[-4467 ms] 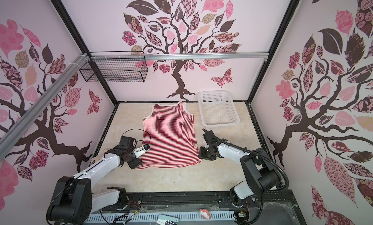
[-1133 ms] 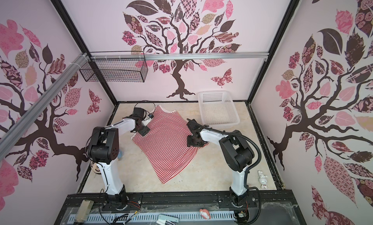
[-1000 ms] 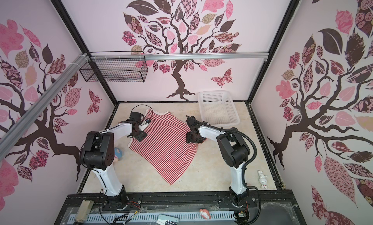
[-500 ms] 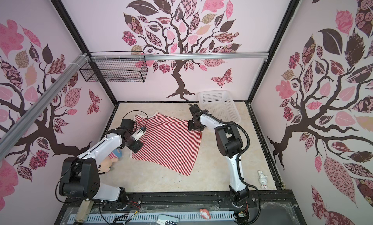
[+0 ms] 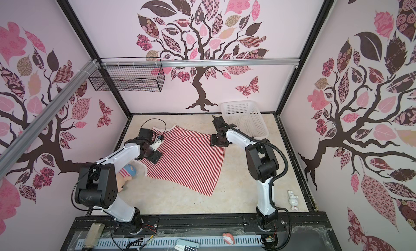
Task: Fold and stack tank tops
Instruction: Rotate the tank top at the center of the table.
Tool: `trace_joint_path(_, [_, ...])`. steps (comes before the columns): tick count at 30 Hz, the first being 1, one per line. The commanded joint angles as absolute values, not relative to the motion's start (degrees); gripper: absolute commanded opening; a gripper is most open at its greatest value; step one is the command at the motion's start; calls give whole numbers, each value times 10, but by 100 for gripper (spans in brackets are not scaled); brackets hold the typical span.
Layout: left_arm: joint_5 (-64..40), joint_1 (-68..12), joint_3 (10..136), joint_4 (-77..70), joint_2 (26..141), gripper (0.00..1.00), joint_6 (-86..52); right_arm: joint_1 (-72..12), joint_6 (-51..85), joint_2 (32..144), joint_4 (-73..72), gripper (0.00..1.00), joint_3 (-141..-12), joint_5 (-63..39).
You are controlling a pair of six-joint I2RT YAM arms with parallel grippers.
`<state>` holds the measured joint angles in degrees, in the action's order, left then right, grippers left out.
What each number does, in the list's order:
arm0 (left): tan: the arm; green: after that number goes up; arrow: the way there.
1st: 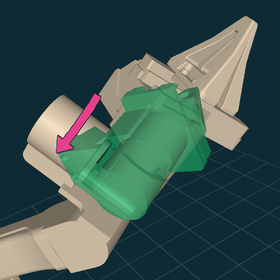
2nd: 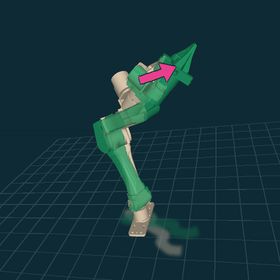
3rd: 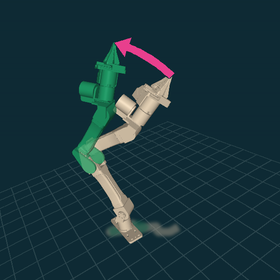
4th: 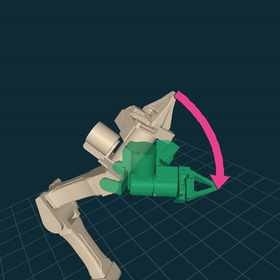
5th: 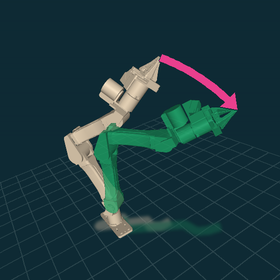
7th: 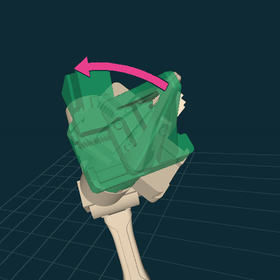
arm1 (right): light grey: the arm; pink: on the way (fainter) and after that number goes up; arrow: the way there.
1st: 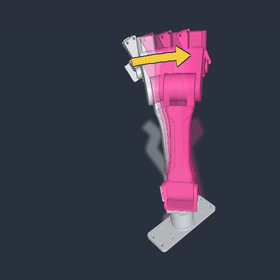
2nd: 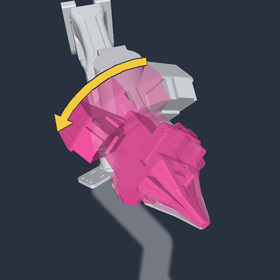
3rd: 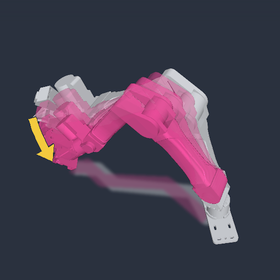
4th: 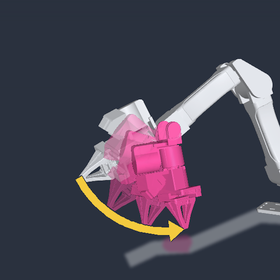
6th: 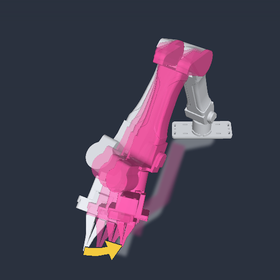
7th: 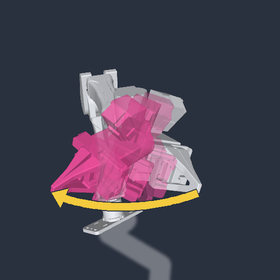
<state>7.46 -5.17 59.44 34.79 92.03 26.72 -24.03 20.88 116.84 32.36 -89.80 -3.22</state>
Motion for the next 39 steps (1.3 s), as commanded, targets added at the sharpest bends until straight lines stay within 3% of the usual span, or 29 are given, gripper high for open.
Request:
trace_joint_path(1, [71,-37,595,327,891,82,231,-230,202,1184,351,65,-930,-5])
trace_joint_path(6, [63,-37,599,341,875,82,224,-204,209,1215,392,65,-981,15])
trace_joint_path(10, [54,-37,593,326,873,82,222,-221,216,1177,346,65,-942,-59])
trace_joint_path(20, [78,-44,631,357,972,81,206,-271,228,1234,328,66,-936,-84])
trace_joint_path(31, [170,-177,537,370,950,81,240,-261,195,1342,446,66,-1083,79])
trace_joint_path(39, [198,-282,500,418,930,81,243,-237,169,1439,532,66,-1243,107])
